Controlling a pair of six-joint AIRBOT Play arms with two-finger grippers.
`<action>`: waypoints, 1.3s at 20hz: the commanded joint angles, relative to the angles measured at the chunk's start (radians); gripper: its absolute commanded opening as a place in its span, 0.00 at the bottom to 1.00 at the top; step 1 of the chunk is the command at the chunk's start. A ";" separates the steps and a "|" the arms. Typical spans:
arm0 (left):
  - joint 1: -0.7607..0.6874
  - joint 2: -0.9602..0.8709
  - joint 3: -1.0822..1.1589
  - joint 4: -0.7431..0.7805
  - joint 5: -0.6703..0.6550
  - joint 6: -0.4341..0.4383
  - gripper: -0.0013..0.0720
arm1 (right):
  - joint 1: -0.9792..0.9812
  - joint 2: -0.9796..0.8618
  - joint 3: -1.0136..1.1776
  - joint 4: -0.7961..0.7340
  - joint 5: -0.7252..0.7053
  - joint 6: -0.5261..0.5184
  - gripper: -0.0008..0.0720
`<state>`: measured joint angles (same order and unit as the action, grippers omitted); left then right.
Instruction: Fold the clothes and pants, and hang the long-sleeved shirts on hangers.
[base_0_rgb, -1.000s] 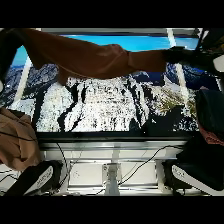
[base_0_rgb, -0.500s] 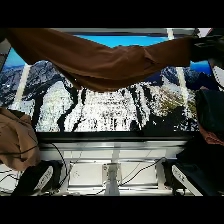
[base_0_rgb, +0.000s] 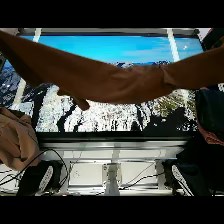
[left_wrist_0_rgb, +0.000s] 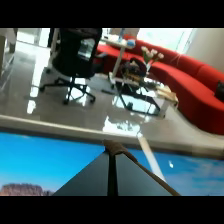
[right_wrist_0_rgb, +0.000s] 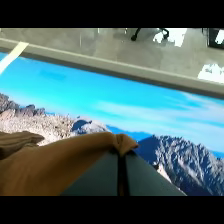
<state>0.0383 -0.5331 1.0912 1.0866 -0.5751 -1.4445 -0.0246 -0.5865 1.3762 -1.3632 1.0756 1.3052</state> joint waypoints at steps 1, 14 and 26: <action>0.001 0.001 -0.002 0.040 -0.290 -0.078 0.04 | 0.000 0.000 -0.024 -0.004 0.135 0.048 0.03; 0.000 -0.587 -0.088 -0.187 0.017 -0.127 0.04 | 0.000 -0.568 -0.334 0.402 -0.554 0.048 0.03; 0.001 -0.772 -0.088 -0.362 0.172 -0.073 0.82 | 0.000 -0.759 -0.331 0.538 -0.859 0.029 0.58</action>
<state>0.0380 -1.2892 1.0039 0.7368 -0.4168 -1.5562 -0.0246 -1.3308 1.0451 -0.8303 0.2626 1.3499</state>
